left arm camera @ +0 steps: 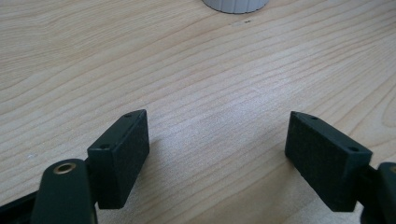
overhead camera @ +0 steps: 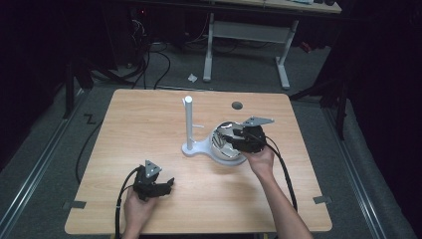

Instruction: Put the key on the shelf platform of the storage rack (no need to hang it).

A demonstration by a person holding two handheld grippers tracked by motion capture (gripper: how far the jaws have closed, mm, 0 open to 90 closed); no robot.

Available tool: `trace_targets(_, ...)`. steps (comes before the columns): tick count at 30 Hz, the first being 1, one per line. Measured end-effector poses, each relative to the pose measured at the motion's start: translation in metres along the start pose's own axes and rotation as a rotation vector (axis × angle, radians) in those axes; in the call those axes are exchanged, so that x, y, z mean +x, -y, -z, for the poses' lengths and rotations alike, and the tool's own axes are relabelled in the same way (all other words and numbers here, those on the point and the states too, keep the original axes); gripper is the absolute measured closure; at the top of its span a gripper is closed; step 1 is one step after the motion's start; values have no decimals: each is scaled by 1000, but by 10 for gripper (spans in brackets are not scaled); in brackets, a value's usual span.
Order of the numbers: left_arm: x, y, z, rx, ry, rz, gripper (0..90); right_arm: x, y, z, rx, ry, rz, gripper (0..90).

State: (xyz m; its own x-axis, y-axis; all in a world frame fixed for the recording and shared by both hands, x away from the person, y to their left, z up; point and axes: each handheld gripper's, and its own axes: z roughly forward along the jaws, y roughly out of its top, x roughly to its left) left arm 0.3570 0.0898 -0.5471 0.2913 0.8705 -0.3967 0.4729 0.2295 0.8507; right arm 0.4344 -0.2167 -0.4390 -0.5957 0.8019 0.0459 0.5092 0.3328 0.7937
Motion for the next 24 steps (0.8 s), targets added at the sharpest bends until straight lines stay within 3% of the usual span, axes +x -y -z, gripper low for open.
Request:
trace_targets(8,0,0,0,0,0,0,222,1,3,14,-15,33,0,550)
trace_targets(17,0,0,0,0,0,0,222,-4,9,32,-29,26,-27,552)
trace_targets(24,0,0,0,0,0,0,222,-5,19,40,-21,57,-9,548)
